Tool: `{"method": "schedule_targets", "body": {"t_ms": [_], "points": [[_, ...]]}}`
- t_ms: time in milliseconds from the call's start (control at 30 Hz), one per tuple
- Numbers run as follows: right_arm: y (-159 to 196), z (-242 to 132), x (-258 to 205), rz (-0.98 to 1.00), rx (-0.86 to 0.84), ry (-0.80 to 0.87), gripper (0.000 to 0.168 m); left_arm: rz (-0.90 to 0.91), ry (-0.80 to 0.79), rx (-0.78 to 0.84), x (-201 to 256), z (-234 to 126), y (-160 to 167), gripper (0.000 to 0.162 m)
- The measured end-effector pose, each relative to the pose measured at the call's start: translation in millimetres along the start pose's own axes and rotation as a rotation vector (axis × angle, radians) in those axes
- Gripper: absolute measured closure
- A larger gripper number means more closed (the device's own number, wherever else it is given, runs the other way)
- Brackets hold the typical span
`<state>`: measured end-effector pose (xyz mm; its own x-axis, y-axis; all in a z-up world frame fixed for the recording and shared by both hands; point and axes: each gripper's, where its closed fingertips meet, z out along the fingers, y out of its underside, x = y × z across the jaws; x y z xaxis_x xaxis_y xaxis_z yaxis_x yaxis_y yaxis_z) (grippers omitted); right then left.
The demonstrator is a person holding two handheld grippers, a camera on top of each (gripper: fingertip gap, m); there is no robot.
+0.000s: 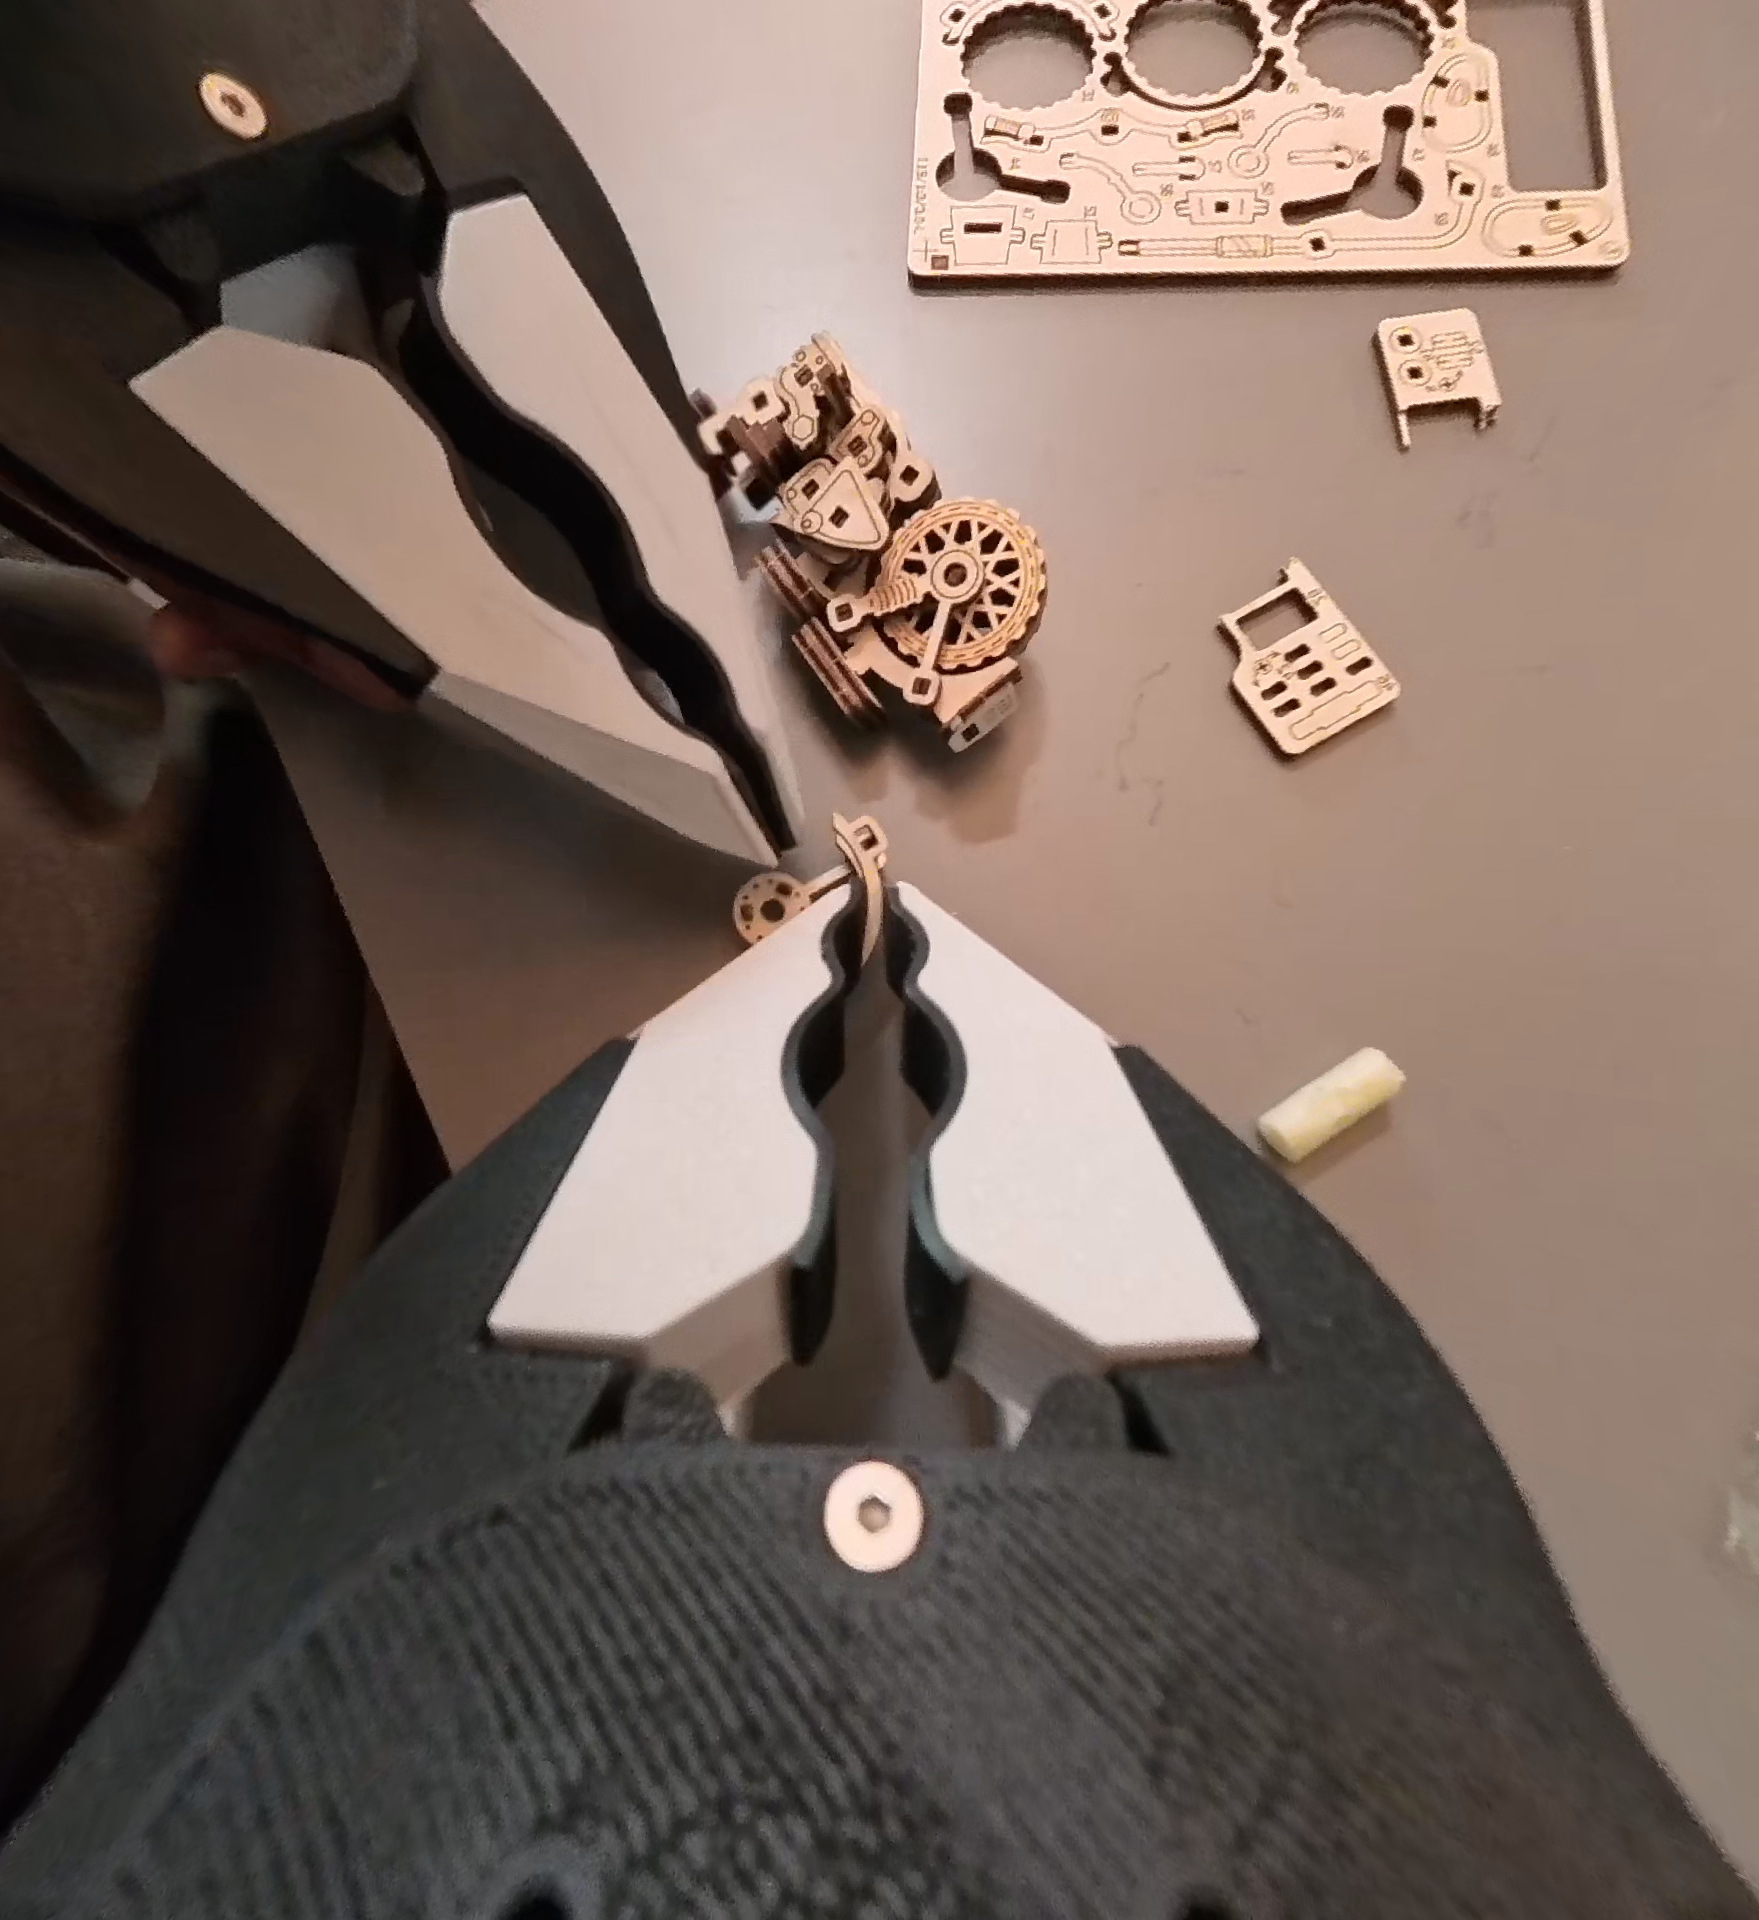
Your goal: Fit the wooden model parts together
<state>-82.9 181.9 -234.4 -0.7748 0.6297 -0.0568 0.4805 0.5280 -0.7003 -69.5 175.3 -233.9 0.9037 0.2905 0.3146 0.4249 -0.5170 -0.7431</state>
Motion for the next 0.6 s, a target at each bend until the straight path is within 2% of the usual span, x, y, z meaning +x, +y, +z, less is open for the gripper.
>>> {"method": "schedule_targets", "body": {"t_ms": [33, 600], "points": [[0.1, 0.0, 0.2, 0.002, 0.000, 0.000, 0.166, 0.007, -0.002, -0.004, 0.5, 0.5, 0.5, 0.162], [2.9, 0.9, -1.1, 0.020, -0.041, 0.028, 0.166, 0.063, -0.030, -0.064, 3.0, 6.5, 7.6, 0.162]]}}
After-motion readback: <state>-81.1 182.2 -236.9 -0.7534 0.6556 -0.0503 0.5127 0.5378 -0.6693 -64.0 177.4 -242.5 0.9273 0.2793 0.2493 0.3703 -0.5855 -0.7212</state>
